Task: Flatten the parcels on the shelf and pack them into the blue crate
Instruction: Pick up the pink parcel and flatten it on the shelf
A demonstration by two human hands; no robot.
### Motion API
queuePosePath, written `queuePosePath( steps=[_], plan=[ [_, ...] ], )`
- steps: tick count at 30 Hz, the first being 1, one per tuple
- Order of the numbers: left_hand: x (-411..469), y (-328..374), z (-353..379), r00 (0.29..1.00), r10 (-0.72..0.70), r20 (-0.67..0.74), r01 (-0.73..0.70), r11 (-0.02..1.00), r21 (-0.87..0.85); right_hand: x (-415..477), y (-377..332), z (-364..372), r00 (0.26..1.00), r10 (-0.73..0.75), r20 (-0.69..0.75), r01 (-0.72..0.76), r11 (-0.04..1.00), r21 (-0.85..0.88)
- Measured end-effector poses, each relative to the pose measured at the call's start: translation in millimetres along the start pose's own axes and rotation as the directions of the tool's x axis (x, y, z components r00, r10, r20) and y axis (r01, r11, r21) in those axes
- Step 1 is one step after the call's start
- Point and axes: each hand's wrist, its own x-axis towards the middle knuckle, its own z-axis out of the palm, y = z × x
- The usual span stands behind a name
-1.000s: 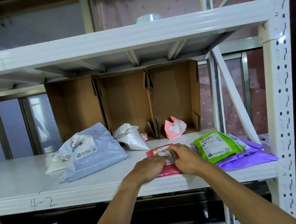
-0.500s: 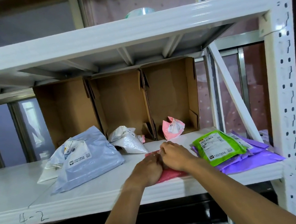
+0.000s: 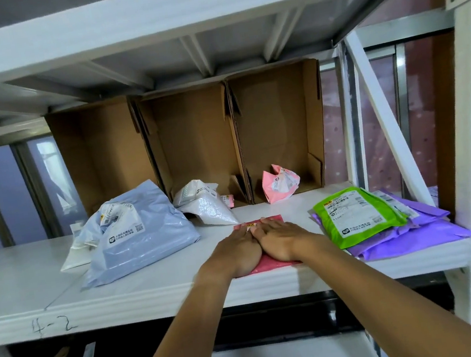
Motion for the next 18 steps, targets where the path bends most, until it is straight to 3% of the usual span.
queuePosePath(
  steps=[18],
  plan=[
    [-29.5,16.5,-8.9,1.0,-0.016,0.022,0.016,1.0,0.018,-20.2,-8.2,-11.8,1.0,-0.009,0.02,0.009,1.0,-0.023]
  ],
)
